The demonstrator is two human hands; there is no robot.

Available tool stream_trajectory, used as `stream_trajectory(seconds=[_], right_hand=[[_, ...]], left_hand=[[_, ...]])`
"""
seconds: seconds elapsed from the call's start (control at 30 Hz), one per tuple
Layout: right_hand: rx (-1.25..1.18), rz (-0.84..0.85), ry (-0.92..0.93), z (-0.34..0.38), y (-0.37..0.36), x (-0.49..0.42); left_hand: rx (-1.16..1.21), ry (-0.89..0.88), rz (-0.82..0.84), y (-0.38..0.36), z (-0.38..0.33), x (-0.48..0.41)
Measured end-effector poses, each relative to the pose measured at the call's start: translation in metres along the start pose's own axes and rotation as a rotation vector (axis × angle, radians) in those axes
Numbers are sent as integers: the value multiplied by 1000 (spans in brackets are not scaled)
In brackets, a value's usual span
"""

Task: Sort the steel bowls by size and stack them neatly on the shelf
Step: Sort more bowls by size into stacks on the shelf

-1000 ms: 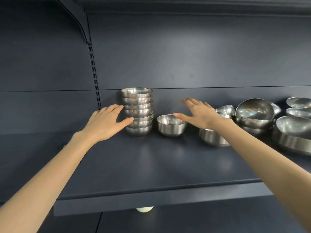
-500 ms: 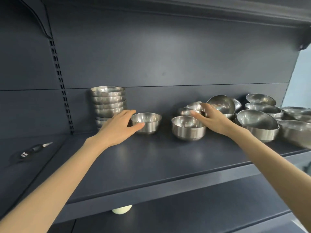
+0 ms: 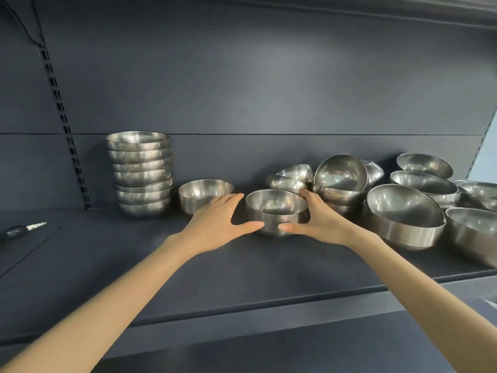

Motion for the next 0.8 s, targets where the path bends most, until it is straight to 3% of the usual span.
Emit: stream_trajectory(seconds=[0.27, 0.8], right_hand=[[-248, 93, -83, -23, -3, -8], [-337, -2, -64, -18, -2, -7]], left_hand=[[412, 228, 46, -36, 4, -17], [543, 143, -46, -32, 1, -25]])
Point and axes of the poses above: each hand's wrist, its own x-axis away from the middle knuckle, its own y-axis out of the back of the hand, z = x × y, the point moved 2 cm from there along -x, towards the middle knuckle, and after that the axes turned 9 degrees about -z, right-handed, at the moved point
